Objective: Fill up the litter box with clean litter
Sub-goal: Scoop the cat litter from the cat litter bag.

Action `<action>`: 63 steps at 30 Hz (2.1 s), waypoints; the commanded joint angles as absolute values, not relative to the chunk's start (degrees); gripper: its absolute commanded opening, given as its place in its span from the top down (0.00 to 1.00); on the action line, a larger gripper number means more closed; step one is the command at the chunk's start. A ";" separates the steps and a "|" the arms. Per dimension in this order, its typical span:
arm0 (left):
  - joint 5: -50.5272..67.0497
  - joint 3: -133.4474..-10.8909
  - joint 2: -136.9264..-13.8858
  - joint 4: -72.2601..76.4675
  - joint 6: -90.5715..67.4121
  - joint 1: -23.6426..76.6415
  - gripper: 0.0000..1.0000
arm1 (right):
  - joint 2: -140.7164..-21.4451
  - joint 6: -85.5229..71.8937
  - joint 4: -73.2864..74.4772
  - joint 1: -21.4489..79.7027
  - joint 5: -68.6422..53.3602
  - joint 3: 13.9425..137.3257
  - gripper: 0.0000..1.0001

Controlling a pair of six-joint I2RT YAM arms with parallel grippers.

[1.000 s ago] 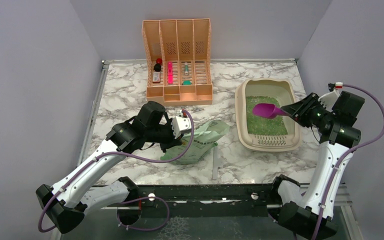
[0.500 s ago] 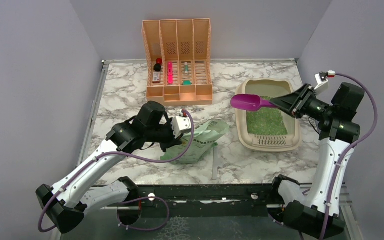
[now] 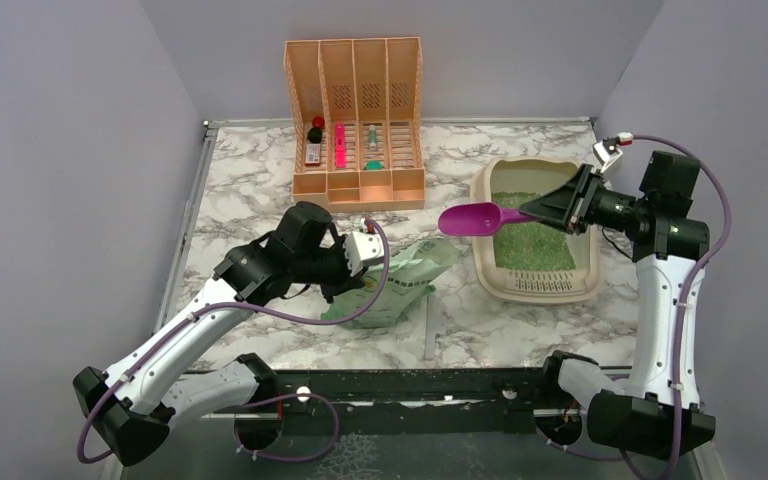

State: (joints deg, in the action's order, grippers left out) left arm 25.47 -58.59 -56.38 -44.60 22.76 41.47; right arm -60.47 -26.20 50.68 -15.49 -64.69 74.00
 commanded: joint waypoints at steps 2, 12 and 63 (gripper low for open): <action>27.69 -60.50 -56.03 -38.84 23.14 41.74 1.00 | -59.30 -22.94 56.05 -13.98 -63.84 75.59 0.99; 27.42 -60.85 -56.24 -38.80 22.68 41.75 1.00 | -57.08 -22.29 57.11 -12.02 -64.18 74.04 0.99; 27.24 -58.81 -55.04 -37.04 21.12 41.75 1.00 | -84.83 -33.70 55.10 41.57 -5.08 87.09 0.99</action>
